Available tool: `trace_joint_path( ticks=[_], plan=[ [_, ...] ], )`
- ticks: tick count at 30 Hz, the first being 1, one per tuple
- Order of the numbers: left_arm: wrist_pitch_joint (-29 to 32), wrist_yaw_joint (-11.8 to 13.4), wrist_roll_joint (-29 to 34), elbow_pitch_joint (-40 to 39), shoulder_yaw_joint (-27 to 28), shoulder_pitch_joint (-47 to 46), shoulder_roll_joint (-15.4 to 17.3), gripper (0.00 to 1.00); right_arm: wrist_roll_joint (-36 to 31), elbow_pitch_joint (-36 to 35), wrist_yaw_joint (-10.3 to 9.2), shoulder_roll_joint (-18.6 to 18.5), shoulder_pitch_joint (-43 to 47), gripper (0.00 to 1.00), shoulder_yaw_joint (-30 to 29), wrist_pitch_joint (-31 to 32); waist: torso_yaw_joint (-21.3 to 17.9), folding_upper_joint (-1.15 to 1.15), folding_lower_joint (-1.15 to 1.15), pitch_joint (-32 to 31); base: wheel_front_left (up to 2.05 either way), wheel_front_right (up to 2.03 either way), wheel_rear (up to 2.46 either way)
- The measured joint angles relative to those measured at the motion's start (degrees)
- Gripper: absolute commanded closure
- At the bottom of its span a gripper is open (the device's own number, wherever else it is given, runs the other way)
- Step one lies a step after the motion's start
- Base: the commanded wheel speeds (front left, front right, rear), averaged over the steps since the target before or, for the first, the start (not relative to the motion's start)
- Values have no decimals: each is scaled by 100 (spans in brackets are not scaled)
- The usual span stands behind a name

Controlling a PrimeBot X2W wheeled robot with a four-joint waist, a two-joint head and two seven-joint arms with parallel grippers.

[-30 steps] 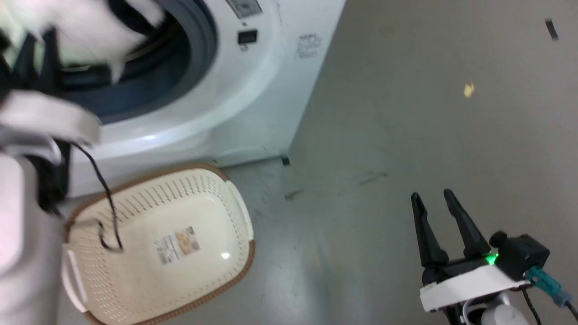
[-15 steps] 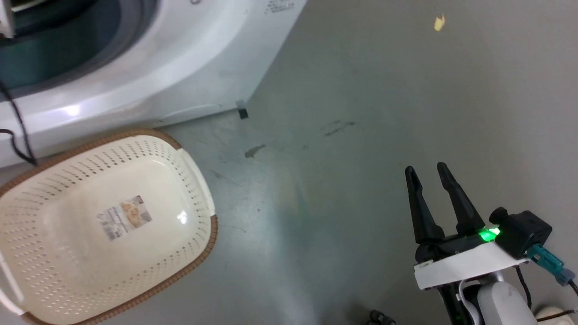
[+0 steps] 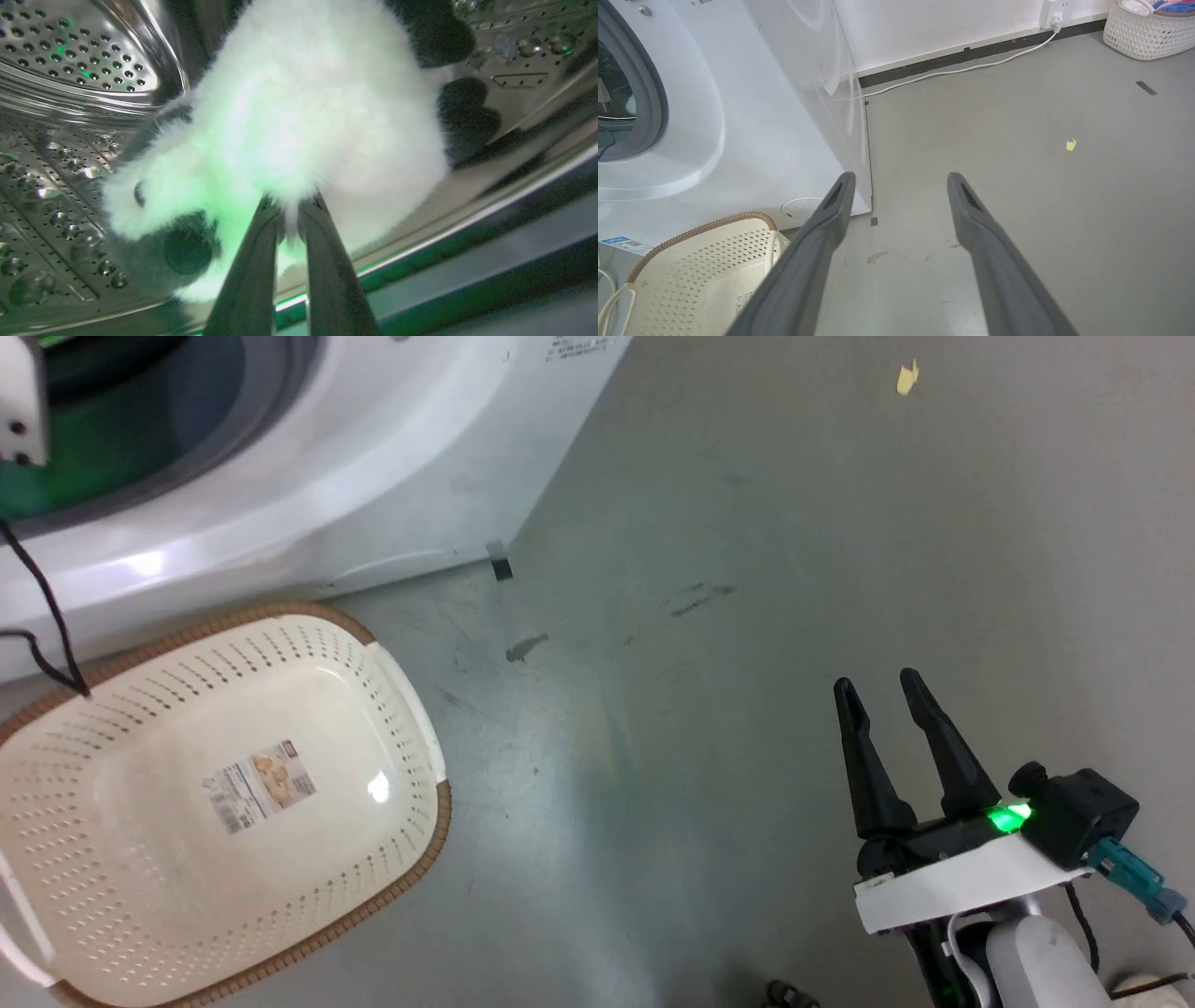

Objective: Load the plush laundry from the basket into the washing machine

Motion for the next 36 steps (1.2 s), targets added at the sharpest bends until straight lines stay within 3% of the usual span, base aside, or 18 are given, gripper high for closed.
trace_joint_path(
  ticks=[1,2,11,17,22,29,36],
  plan=[
    [-103,0,-21,83,-4,7,-33,55,-37,1,0,0,0,0,-3,0,14,0,0,-48,0,0,0],
    [-211,1,-33,162,-11,14,-62,0,-77,1,0,0,0,0,-11,0,29,0,0,-104,0,0,0],
    [-1506,-11,-527,615,122,731,-533,0,-546,30,0,1,242,0,-155,0,240,0,-1,-938,0,0,0],
    [-1861,-100,-1009,292,191,1805,-1055,0,-924,59,0,-1,639,0,-248,0,489,0,-3,-1725,0,0,0],
    [-1891,-75,-1365,-1249,595,3051,-1356,0,-1113,69,0,-1,859,0,-279,0,755,0,-3,-2362,0,0,0],
    [-1890,246,-1548,-3379,1300,5425,-1846,0,-1218,97,0,-1,1107,0,-277,0,1110,0,-3,-3122,0,0,0],
    [-1891,455,-1419,-4600,1734,7072,-2309,0,-1223,110,0,0,1196,0,-223,0,1358,-1,-2,-3538,0,0,0]
  ],
)
